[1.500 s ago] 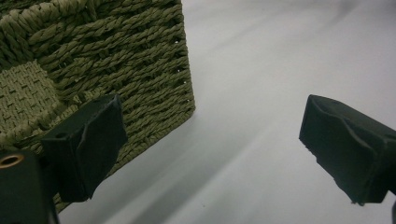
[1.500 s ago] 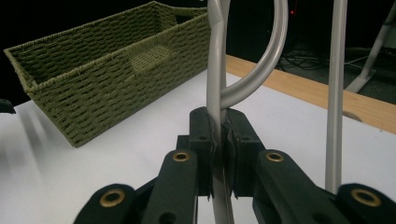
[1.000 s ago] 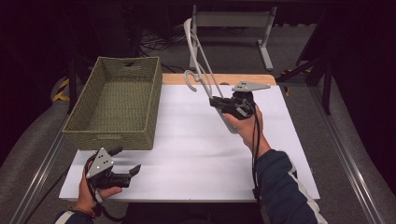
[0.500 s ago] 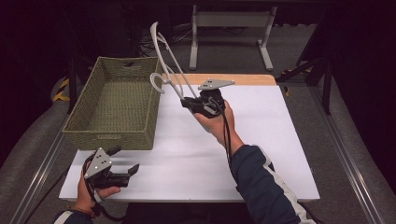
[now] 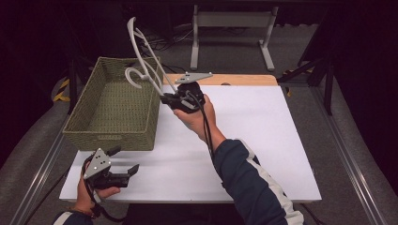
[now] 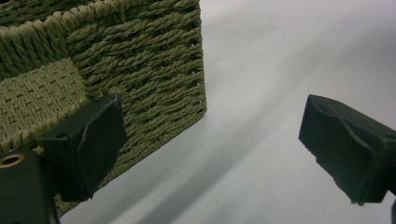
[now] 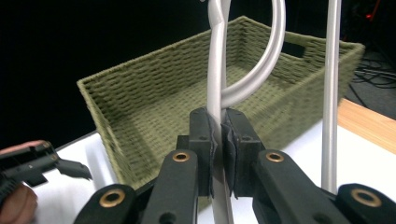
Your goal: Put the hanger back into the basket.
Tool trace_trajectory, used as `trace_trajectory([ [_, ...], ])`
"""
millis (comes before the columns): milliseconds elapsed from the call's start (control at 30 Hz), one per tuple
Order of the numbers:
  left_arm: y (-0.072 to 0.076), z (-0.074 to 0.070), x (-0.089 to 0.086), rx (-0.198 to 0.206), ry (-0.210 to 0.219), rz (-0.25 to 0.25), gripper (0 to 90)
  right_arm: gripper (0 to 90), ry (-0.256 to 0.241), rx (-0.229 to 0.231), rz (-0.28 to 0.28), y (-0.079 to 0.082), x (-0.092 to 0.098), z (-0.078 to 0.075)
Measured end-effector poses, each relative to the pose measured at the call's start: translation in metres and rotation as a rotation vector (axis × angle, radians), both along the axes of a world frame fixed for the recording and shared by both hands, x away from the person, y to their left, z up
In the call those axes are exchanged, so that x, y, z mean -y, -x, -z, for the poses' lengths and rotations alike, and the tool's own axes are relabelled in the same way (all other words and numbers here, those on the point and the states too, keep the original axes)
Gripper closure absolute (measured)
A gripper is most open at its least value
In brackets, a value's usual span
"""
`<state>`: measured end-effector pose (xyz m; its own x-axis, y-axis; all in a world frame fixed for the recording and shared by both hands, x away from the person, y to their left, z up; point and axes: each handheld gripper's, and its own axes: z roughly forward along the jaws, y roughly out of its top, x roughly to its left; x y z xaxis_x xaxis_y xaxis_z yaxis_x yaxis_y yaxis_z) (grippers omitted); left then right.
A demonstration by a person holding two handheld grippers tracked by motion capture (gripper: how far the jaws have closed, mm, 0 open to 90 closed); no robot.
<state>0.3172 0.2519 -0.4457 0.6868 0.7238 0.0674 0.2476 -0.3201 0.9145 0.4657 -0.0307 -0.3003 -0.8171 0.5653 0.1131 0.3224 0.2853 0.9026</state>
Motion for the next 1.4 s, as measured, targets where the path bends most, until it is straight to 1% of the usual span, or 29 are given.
trace_trajectory([
  [200,0.001,0.0,-0.001,0.004,0.008,0.005,8.1,82.7,-0.001,-0.013,-0.02,-0.005,-0.032,-0.007],
  [267,0.001,-0.001,-0.002,0.001,0.005,0.004,8.1,82.7,-0.008,-0.018,-0.023,-0.007,-0.039,-0.009],
  [367,0.001,0.0,-0.003,0.005,0.016,0.005,8.1,82.6,-0.018,-0.032,-0.027,-0.011,-0.053,-0.012],
  [500,0.002,0.0,-0.003,0.003,0.015,0.006,8.1,82.7,-0.023,-0.038,-0.038,-0.015,-0.071,-0.017],
  [533,0.002,0.0,-0.003,0.003,0.015,0.006,8.1,82.7,-0.023,-0.038,-0.038,-0.015,-0.071,-0.017],
  [567,0.003,0.0,-0.004,0.0,0.009,0.008,8.1,82.7,-0.022,-0.036,-0.042,-0.016,-0.075,-0.018],
  [667,0.005,0.0,-0.006,0.003,0.016,0.002,8.1,82.7,-0.018,-0.041,-0.05,-0.02,-0.089,-0.02],
  [733,0.007,-0.001,-0.007,0.001,0.015,-0.001,8.2,82.6,-0.011,-0.048,-0.056,-0.023,-0.098,-0.02],
  [767,0.007,0.0,-0.007,0.007,0.022,-0.003,8.2,82.7,-0.008,-0.049,-0.056,-0.024,-0.102,-0.019],
  [800,0.009,-0.001,-0.009,0.004,0.013,-0.003,8.2,82.7,-0.004,-0.05,-0.056,-0.024,-0.105,-0.019],
  [833,0.009,-0.001,-0.009,0.004,0.013,-0.003,8.2,82.7,-0.004,-0.05,-0.056,-0.024,-0.105,-0.019],
  [867,0.01,0.0,-0.009,0.005,0.014,-0.006,8.2,82.6,-0.001,-0.051,-0.056,-0.026,-0.11,-0.019],
  [933,0.014,0.001,-0.012,0.004,0.013,-0.013,8.3,82.7,-0.008,-0.066,-0.056,-0.03,-0.119,-0.019],
  [1033,0.017,0.001,-0.015,0.001,0.011,-0.021,8.3,82.7,-0.012,-0.07,-0.057,-0.032,-0.124,-0.019],
  [1100,0.019,0.001,-0.016,0.002,0.019,-0.026,8.3,82.6,-0.009,-0.071,-0.059,-0.034,-0.13,-0.019],
  [1133,0.02,0.001,-0.017,-0.005,0.011,-0.026,8.3,82.6,-0.004,-0.072,-0.061,-0.035,-0.133,-0.019],
  [1233,0.023,0.002,-0.018,-0.005,0.007,-0.03,8.3,82.4,0.004,-0.082,-0.057,-0.04,-0.142,-0.015],
  [1300,0.024,0.002,-0.019,-0.006,0.008,-0.034,8.4,82.3,-0.002,-0.102,-0.052,-0.043,-0.147,-0.011],
  [1400,0.026,0.003,-0.02,-0.008,0.008,-0.035,8.5,82.3,0.006,-0.104,-0.049,-0.046,-0.153,-0.008],
])
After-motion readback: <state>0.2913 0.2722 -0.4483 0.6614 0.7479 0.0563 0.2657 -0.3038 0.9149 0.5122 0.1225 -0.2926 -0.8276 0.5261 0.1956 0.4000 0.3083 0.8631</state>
